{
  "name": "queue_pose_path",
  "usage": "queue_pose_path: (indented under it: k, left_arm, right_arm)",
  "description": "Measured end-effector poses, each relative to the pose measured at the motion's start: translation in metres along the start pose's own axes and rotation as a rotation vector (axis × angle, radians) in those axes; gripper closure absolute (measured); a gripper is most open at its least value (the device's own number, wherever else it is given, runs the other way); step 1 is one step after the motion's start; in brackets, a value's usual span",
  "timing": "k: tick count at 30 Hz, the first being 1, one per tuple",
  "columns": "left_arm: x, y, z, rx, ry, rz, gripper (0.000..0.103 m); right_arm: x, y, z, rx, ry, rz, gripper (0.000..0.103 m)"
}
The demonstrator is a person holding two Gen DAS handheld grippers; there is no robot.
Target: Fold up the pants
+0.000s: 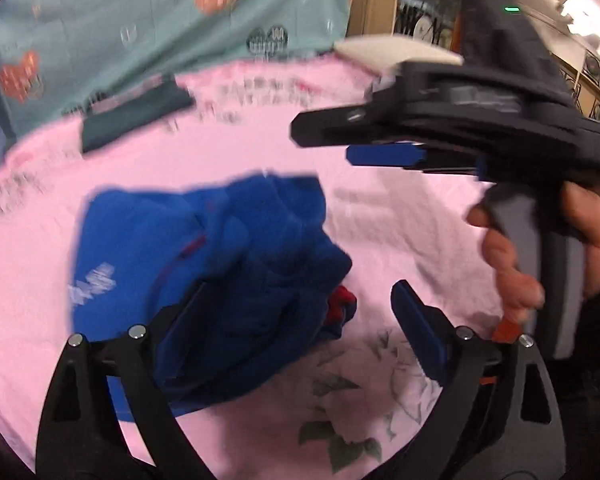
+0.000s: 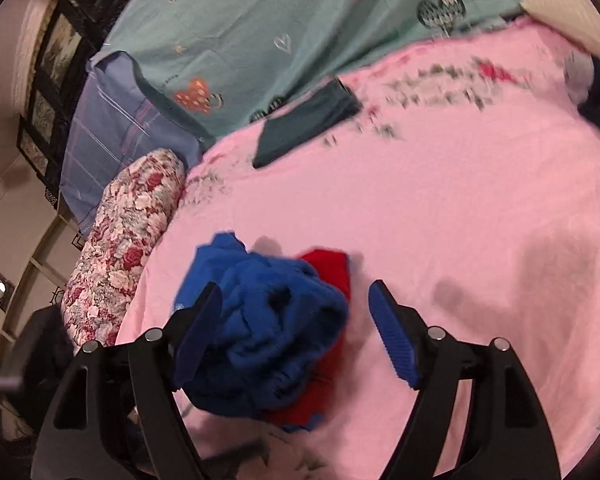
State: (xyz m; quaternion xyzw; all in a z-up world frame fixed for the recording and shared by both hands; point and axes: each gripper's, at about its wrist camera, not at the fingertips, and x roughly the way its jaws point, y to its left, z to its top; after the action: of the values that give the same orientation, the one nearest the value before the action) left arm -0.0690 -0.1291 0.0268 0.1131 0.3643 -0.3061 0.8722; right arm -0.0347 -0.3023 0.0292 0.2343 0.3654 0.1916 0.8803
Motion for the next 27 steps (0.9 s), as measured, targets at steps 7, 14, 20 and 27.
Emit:
queue_pose_path:
  k: [7,14,20,27]
  left_arm:
    - [-0.016,0.057,-0.03,-0.163,0.049,0.021,0.01]
    - [-0.001,0.081,-0.05,-0.243,0.118,-0.039,0.01]
    - [-0.056,0.118,-0.035,-0.295,-0.023,-0.047,0.002]
    - [0.013,0.202,-0.055,-0.578,0.131,-0.088,0.004]
  right_arm:
    - [0.025,0.046,-0.002,-0.079,0.149,0.106,0.034]
    - [0.06,0.018,-0.027,-0.056,0.275,-0.036,0.046]
    - [0.013,0.009,-0.015,-0.046,0.172,-0.051,0.01]
    - [0.041,-0.024,-0.031,0.086,0.24,-0.013,0.01]
